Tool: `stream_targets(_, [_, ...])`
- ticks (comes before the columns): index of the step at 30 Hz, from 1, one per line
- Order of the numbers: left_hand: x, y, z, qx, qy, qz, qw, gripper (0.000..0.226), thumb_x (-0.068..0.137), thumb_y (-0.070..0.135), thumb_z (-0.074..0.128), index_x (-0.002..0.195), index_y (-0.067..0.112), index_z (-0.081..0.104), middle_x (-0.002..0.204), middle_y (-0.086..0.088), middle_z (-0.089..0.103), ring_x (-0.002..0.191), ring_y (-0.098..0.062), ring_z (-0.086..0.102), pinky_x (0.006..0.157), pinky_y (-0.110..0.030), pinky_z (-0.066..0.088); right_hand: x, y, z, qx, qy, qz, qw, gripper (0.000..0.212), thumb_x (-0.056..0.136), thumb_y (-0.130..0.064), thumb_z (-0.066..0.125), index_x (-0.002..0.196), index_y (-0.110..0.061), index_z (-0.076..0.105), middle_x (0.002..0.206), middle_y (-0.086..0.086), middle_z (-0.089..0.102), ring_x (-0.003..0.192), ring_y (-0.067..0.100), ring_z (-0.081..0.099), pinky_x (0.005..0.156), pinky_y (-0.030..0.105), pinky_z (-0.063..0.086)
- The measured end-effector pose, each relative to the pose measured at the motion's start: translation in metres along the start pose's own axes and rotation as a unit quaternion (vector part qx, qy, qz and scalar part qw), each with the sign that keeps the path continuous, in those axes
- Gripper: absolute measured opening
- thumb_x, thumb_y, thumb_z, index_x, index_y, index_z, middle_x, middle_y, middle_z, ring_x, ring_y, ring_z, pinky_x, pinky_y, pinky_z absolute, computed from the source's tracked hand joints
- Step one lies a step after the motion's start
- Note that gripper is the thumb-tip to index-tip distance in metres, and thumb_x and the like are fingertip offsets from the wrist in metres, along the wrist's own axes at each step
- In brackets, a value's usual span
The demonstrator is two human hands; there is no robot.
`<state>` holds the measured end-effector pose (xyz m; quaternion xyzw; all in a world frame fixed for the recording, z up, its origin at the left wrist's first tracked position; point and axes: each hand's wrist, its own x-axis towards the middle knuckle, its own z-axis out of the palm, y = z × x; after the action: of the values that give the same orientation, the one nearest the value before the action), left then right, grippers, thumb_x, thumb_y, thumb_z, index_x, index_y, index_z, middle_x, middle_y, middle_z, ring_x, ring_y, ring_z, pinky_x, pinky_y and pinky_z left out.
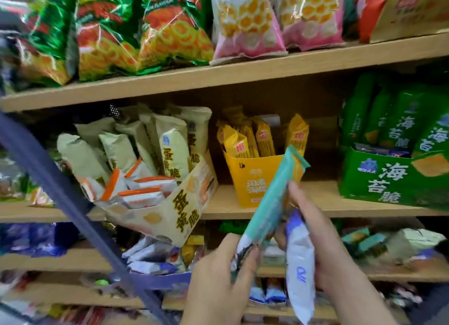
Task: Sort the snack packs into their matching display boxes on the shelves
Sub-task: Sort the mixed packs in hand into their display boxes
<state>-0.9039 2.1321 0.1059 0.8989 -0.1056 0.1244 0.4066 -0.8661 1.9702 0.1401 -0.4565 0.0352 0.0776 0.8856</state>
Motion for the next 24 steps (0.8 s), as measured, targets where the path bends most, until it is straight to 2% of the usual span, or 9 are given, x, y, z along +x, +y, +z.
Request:
stream_targets(3, [0.003,-0.014,-0.023,0.068,-0.024,0.001,0.997,0.023,0.091,0.062,0.043,0.083,0.042,0.037,0.068,0.012,0.054,0.067,-0.012,0.055,0.056,-0.025,0.038,0.007,0.011,0.016,-0.097,-0.034,-0.027,0.994,0.020,0.069,-0.036,0.072,0.077,-0.019,0.076,0.084,0.006,0.073,0.080,0.017,0.071,0.078,0.036,0.058])
stream_targets(4, [0.005,-0.019,-0.031,0.081,-0.043,0.003,0.996,0.026,0.092,0.064,0.038,0.085,0.038,0.038,0.069,0.008,0.053,0.069,-0.012,0.056,0.060,-0.029,0.041,0.010,0.014,0.022,-0.104,-0.038,-0.020,0.994,0.018,0.067,-0.034,0.073,0.077,-0.019,0.077,0.088,0.009,0.074,0.085,0.022,0.072,0.083,0.042,0.057])
stream_targets(7, [0.007,-0.032,-0.060,0.088,-0.090,0.029,0.992,0.036,0.086,0.079,0.027,0.099,0.050,0.045,0.090,0.015,0.060,0.086,-0.002,0.058,0.074,-0.033,0.050,0.020,0.019,0.039,-0.119,-0.027,-0.025,0.992,0.021,0.071,-0.026,0.072,0.086,-0.011,0.073,0.091,0.013,0.076,0.080,0.025,0.073,0.071,0.040,0.060])
stream_targets(9, [0.009,-0.039,-0.084,0.044,0.003,0.053,0.998,0.028,0.083,0.076,0.039,0.104,0.061,0.050,0.104,0.023,0.059,0.096,-0.001,0.058,0.076,-0.025,0.050,0.028,0.021,0.051,-0.142,-0.036,-0.041,0.988,0.026,0.071,-0.024,0.070,0.092,-0.009,0.070,0.090,0.010,0.077,0.077,0.022,0.074,0.063,0.033,0.061])
stream_targets(12, [0.017,-0.058,-0.123,0.098,0.207,0.143,0.963,0.025,0.085,0.038,0.070,0.110,0.035,0.065,0.107,0.011,0.056,0.099,-0.010,0.057,0.087,-0.021,0.046,0.040,0.023,0.063,-0.194,-0.082,-0.059,0.976,0.028,0.070,-0.022,0.069,0.096,-0.012,0.069,0.091,0.002,0.078,0.082,0.016,0.075,0.066,0.026,0.060])
stream_targets(15, [0.045,-0.087,-0.154,0.229,0.194,0.151,0.942,0.033,0.088,0.028,0.070,0.120,0.018,0.067,0.114,-0.002,0.057,0.108,-0.015,0.048,0.095,-0.022,0.037,0.053,0.025,0.072,-0.251,-0.129,-0.067,0.957,0.029,0.069,-0.022,0.070,0.097,-0.014,0.069,0.091,-0.002,0.078,0.084,0.012,0.074,0.067,0.022,0.057])
stream_targets(18, [0.070,-0.101,-0.168,0.266,0.107,0.182,0.941,0.029,0.088,0.033,0.059,0.111,0.021,0.072,0.105,0.004,0.068,0.097,-0.016,0.054,0.081,-0.038,0.052,0.065,0.028,0.081,-0.277,-0.165,-0.056,0.945,0.034,0.069,-0.022,0.071,0.103,-0.016,0.068,0.097,-0.003,0.077,0.090,0.013,0.074,0.070,0.022,0.057])
stream_targets(20, [0.081,-0.098,-0.167,0.311,0.091,0.230,0.918,0.029,0.088,0.034,0.053,0.102,0.021,0.075,0.096,0.006,0.072,0.086,-0.019,0.060,0.066,-0.035,0.055,0.072,0.032,0.085,-0.277,-0.179,-0.051,0.943,0.034,0.072,-0.020,0.070,0.106,-0.015,0.067,0.100,-0.003,0.077,0.093,0.013,0.073,0.072,0.023,0.057])
stream_targets(24, [0.106,-0.098,-0.156,0.377,0.123,0.280,0.875,0.021,0.076,0.011,0.076,0.096,0.018,0.076,0.091,0.000,0.074,0.076,-0.027,0.067,0.051,-0.035,0.054,0.081,0.041,0.088,-0.219,-0.177,-0.049,0.958,0.026,0.074,-0.015,0.069,0.101,-0.014,0.070,0.099,0.003,0.077,0.091,0.017,0.073,0.072,0.025,0.059])
